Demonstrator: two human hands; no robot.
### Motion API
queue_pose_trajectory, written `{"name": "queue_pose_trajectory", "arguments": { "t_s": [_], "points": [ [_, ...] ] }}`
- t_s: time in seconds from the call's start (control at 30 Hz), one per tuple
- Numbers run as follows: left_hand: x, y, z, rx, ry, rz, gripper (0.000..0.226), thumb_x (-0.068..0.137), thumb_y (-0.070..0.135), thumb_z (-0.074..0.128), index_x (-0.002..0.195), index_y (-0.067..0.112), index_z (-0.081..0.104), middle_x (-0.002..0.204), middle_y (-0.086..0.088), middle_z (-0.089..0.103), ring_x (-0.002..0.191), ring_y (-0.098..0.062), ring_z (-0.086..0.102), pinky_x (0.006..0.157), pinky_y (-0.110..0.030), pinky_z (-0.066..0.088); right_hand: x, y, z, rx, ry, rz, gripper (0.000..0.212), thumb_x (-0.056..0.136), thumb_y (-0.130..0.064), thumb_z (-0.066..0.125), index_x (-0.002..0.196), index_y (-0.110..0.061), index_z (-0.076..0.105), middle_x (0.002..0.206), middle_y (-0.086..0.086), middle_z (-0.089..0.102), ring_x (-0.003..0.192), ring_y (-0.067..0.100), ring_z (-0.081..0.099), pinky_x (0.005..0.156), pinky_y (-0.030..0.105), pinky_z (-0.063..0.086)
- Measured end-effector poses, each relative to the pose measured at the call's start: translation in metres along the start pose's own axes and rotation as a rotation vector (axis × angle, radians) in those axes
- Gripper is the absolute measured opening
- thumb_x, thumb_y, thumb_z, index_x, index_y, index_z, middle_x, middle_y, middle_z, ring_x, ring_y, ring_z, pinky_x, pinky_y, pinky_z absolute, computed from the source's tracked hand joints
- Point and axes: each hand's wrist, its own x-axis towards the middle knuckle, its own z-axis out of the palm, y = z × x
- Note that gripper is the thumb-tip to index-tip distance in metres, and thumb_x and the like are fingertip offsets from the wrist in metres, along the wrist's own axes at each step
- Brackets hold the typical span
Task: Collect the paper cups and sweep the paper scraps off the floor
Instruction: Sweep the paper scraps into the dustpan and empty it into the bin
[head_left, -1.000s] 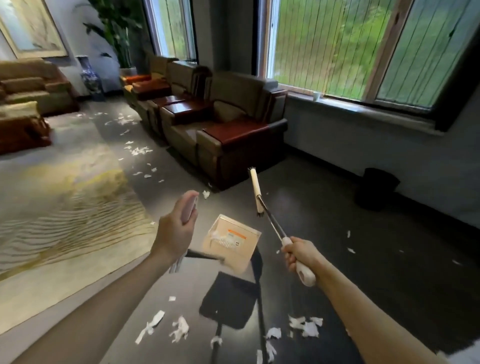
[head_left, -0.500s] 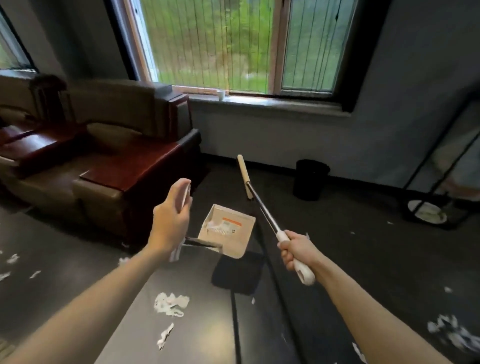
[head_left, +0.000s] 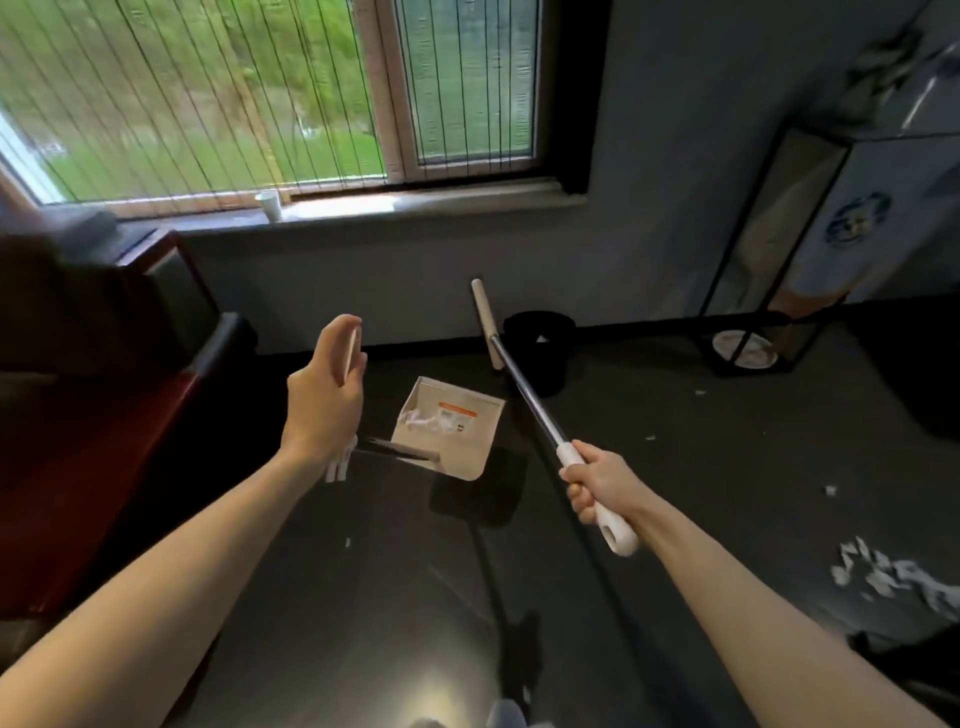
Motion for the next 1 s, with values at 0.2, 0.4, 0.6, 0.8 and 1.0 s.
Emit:
{"name": "queue_pose_trajectory", "arguments": {
  "t_s": [0.2, 0.4, 0.6, 0.8, 1.0],
  "points": [
    [0.094, -0.031, 0.030, -0.043, -0.076, 0.122, 0.041, 0.096, 0.012, 0.051, 0.132, 0.030, 0.042, 0.113, 0.008, 0.053, 0.090, -0.026, 0.066, 0.074, -0.037, 0.056, 0.057, -0.034, 0.008, 0.044, 0.090, -0.013, 0.065, 0.095, -0.002, 0.048, 0.150, -0.026, 0.024, 0.046, -0.003, 0.050, 0.037, 0.005, 0.043, 0.033, 0.018, 0.036],
    [0.196, -0.067, 0.064, -0.103, -0.252, 0.240, 0.049, 0.095, 0.006, 0.050, 0.137, 0.030, 0.039, 0.127, -0.006, 0.056, 0.105, -0.010, 0.058, 0.083, -0.031, 0.051, 0.118, -0.068, 0.038, 0.136, 0.195, -0.032, 0.064, 0.094, -0.001, 0.048, 0.149, -0.025, 0.027, 0.047, -0.002, 0.049, 0.037, 0.005, 0.041, 0.033, 0.018, 0.035],
    [0.294, -0.103, 0.096, -0.097, -0.328, 0.370, 0.048, 0.094, 0.004, 0.051, 0.136, 0.026, 0.042, 0.120, -0.013, 0.062, 0.102, -0.018, 0.063, 0.080, -0.022, 0.045, 0.173, -0.100, 0.074, 0.230, 0.287, -0.046, 0.065, 0.094, -0.001, 0.049, 0.149, -0.026, 0.026, 0.047, -0.002, 0.048, 0.036, 0.006, 0.040, 0.034, 0.018, 0.034],
    [0.357, -0.111, 0.144, -0.007, -0.438, 0.508, 0.054, 0.093, 0.005, 0.052, 0.141, 0.025, 0.038, 0.113, -0.009, 0.061, 0.096, -0.007, 0.053, 0.078, -0.020, 0.041, 0.200, -0.127, 0.072, 0.296, 0.344, -0.037, 0.067, 0.093, -0.001, 0.050, 0.150, -0.027, 0.025, 0.048, -0.001, 0.046, 0.037, 0.006, 0.040, 0.033, 0.019, 0.034],
    [0.386, -0.100, 0.188, 0.130, -0.583, 0.642, 0.055, 0.092, 0.015, 0.051, 0.143, 0.023, 0.033, 0.107, -0.015, 0.056, 0.091, -0.031, 0.059, 0.074, -0.043, 0.052, 0.222, -0.150, 0.044, 0.293, 0.358, -0.045, 0.056, 0.094, -0.001, 0.049, 0.145, -0.021, 0.034, 0.049, -0.001, 0.045, 0.037, 0.006, 0.040, 0.033, 0.018, 0.033]
  ]
}}
